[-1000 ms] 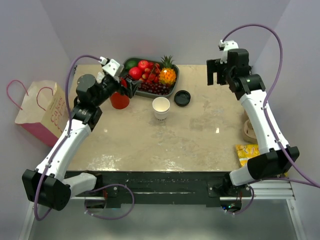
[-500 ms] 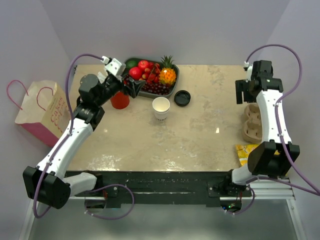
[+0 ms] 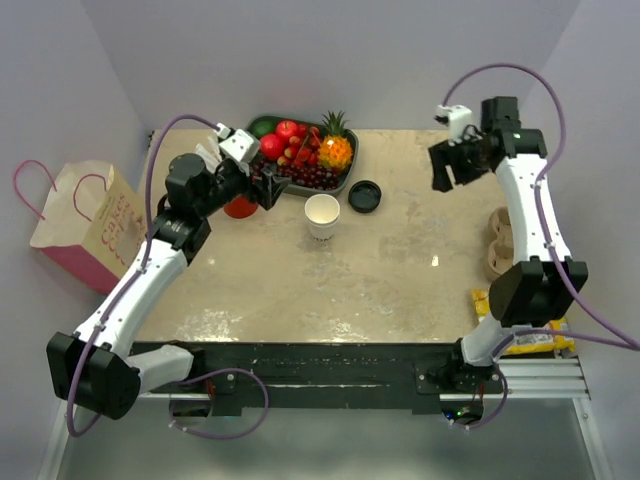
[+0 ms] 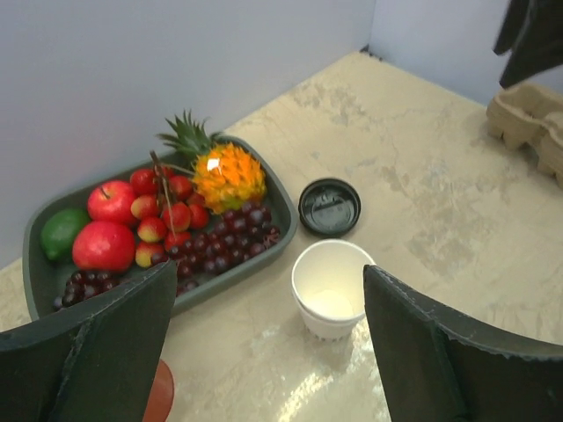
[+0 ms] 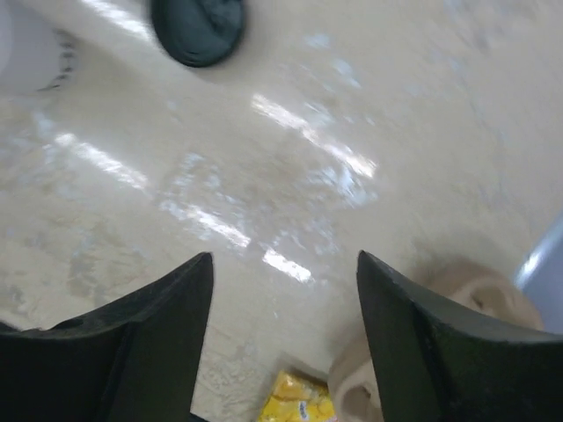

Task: Pack the takeout coffee

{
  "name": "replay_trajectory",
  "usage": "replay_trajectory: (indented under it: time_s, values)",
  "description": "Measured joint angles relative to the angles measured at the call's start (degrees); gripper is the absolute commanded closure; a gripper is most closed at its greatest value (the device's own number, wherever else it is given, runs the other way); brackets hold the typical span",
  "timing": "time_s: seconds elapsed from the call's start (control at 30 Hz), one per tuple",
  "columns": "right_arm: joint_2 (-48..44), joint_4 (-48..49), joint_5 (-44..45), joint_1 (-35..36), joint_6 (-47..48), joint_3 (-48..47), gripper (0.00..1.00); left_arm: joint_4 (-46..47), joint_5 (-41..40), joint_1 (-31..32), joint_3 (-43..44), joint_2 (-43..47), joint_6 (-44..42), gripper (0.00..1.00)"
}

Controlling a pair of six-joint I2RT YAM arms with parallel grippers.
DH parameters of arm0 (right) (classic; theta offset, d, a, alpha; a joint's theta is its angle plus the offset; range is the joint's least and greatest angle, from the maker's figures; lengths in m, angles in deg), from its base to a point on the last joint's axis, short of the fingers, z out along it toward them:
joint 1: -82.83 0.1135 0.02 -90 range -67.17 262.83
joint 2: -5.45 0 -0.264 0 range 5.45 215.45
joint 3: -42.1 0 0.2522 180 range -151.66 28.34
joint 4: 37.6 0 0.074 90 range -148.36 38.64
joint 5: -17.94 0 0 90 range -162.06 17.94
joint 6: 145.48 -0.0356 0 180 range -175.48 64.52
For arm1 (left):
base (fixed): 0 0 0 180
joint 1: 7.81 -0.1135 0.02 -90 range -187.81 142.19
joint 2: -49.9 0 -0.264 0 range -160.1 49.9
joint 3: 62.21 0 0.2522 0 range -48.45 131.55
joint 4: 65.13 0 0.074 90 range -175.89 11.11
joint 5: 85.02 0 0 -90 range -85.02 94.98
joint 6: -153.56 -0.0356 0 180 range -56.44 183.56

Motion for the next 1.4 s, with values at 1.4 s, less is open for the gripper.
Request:
replay_trajectory:
  time_s: [1.4]
  values:
    - [24.79, -5.88, -21.75, 33.83, 44.54, -14.43, 0.56, -21.33, 2.73, -8.13, 11.80, 2.08, -6.67, 0.09]
